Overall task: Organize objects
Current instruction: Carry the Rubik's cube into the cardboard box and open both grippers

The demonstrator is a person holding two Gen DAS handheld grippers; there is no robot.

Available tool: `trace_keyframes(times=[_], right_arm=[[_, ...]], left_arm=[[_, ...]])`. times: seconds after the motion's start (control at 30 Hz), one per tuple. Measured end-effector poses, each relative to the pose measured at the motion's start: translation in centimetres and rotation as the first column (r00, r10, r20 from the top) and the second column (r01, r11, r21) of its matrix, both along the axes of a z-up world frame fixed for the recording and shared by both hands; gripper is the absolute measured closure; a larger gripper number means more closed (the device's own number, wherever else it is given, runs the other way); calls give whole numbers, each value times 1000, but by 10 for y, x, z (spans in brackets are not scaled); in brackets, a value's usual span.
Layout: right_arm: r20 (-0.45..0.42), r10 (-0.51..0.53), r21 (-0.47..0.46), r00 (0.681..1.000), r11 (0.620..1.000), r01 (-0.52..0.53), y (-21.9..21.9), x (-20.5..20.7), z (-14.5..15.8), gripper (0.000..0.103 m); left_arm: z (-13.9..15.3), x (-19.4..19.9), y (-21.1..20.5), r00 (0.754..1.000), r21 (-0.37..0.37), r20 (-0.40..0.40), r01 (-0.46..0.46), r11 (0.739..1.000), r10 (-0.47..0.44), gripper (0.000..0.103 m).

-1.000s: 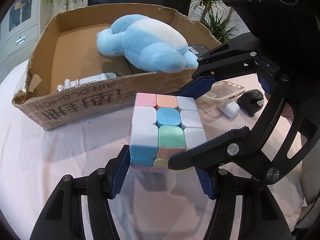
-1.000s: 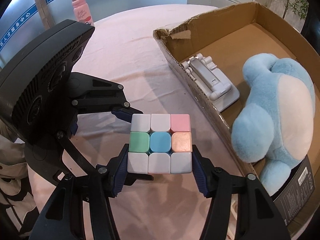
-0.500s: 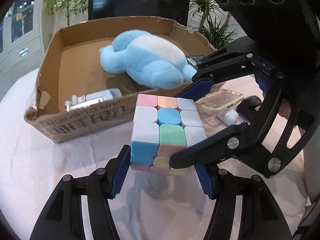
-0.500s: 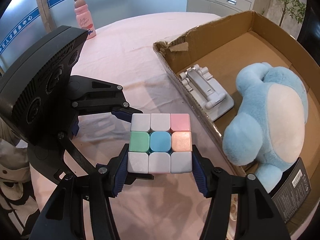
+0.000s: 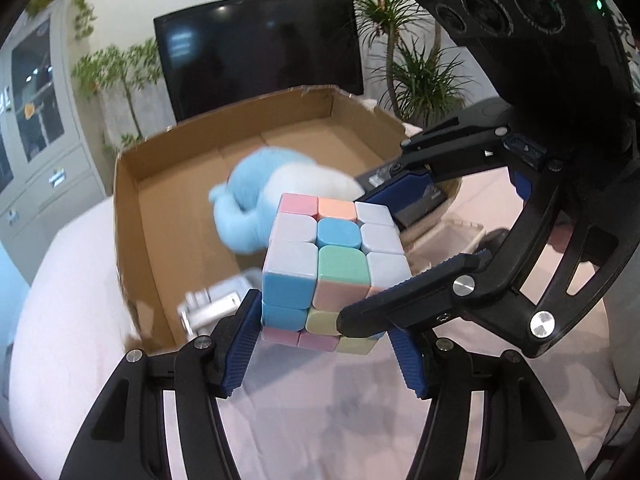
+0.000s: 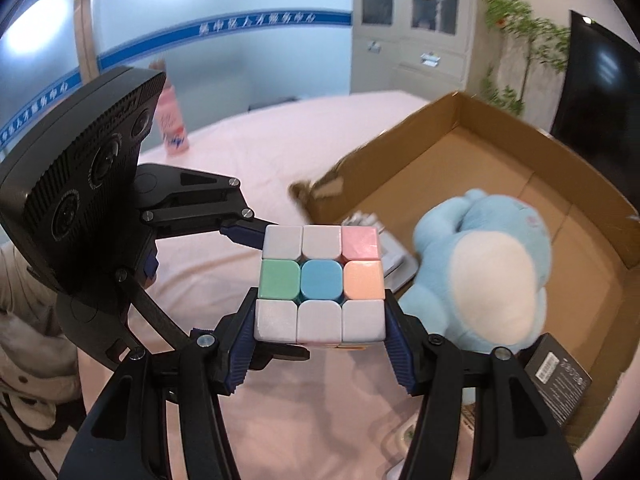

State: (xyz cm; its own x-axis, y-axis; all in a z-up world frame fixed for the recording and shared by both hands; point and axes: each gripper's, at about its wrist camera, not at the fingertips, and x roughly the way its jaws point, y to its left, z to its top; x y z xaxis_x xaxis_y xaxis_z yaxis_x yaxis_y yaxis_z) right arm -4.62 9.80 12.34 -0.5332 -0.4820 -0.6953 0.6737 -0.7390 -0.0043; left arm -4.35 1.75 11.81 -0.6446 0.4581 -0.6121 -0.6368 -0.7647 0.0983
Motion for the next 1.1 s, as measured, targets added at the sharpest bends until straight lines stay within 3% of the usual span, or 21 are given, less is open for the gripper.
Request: trace_keyframes(times=[0.33,0.6,0.73,1.1], right_arm=[[-71,-160,-79,985,985,154,44,-10,17,48],[-65,-312,-195,948,936,294,112,-12,24,48],[-80,-412,-199,908,899,390,133,-10,27,48],[-47,-637,-317,770,740,593,186,-38,15,47]], left_arm=[[23,-31,39,995,0,-25,98,995,-98,44],[42,-66,113,971,-78,-20,235,969,-237,44],[45,-80,143,957,-73,-22,287,955,-290,45],[35,-129,203,941,-68,-8,337,939,-338,44]])
